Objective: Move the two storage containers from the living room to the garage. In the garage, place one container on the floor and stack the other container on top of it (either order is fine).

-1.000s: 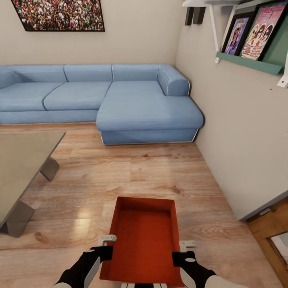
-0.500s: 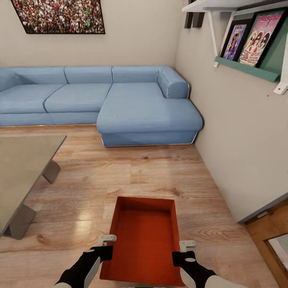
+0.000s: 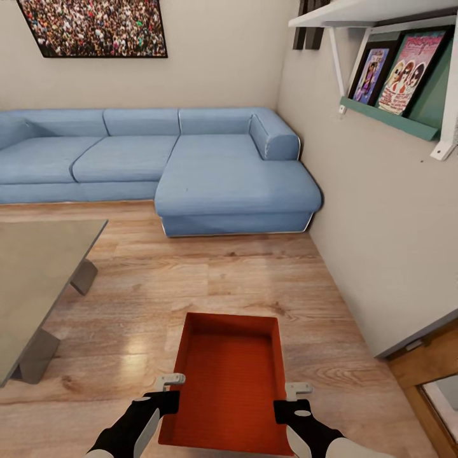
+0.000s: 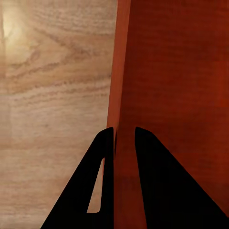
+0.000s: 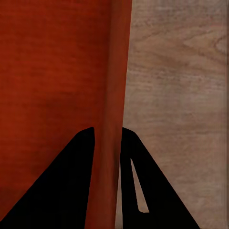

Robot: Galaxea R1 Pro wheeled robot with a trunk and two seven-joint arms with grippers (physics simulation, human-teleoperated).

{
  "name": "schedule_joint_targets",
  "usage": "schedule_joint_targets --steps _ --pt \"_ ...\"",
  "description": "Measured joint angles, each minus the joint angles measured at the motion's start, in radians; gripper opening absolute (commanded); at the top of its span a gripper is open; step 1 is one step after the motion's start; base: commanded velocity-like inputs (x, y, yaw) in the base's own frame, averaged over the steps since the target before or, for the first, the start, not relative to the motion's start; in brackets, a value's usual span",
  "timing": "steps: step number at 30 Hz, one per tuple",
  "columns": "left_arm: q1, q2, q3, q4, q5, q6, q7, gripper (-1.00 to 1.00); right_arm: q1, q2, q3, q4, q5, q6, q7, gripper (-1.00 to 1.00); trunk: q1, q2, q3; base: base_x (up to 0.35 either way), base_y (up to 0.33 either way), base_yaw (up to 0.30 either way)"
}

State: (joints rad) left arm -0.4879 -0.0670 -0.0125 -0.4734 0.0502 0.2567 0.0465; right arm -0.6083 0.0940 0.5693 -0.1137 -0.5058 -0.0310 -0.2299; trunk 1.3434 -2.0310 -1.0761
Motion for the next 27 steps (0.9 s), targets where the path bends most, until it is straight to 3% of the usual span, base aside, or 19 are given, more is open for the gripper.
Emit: schedule_joint_targets --steps 20,27 --pt "0.0 0.0 0.001 0.0 0.0 0.0 0.0 -1.0 0.0 0.0 -0.004 -0.001 0.005 0.002 0.001 -1.0 -0.077 0.14 0.063 0.0 0.0 0.0" --pt "0.001 0.006 -0.005 0.006 0.021 -0.023 -0.004 -1.0 -0.001 0.0 -0.03 -0.014 0.048 0.002 -0.004 -1.0 -0.077 0.14 0.063 0.0 0.0 0.0"
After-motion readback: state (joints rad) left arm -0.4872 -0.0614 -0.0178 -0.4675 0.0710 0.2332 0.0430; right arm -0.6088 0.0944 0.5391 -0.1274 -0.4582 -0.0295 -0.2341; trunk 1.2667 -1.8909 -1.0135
